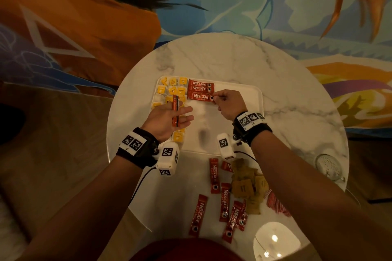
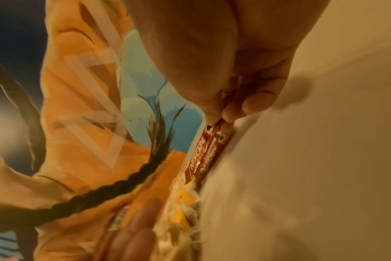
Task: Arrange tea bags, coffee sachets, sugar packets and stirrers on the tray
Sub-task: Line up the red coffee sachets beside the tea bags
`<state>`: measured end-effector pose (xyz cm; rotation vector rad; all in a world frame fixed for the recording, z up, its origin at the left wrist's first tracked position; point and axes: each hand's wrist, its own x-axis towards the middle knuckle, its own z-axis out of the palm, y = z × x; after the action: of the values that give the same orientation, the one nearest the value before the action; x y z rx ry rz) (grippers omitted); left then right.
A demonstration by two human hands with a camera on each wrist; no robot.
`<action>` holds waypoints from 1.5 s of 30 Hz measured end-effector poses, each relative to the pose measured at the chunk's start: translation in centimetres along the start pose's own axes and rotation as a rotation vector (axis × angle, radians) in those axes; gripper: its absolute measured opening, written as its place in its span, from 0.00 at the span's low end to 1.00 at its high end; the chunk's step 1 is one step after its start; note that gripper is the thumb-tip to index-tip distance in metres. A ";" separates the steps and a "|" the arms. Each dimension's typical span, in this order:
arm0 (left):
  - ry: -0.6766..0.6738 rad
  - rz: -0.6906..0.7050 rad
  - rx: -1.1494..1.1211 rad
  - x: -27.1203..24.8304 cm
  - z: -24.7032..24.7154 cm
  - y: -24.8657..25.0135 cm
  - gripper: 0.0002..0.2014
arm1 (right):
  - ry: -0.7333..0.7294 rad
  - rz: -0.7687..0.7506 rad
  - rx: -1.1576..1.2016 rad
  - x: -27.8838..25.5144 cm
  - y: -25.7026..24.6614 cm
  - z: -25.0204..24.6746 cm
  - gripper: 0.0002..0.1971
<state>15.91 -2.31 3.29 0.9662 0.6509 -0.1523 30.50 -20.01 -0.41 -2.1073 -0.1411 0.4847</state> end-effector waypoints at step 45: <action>0.110 0.282 0.426 -1.3 1.0 0.8 0.08 | -0.158 -0.150 0.254 -6.8 -2.0 -1.6 0.09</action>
<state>15.63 -2.87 5.00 1.4742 0.5865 0.0149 25.08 -22.07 3.97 -1.7954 -0.3107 0.5488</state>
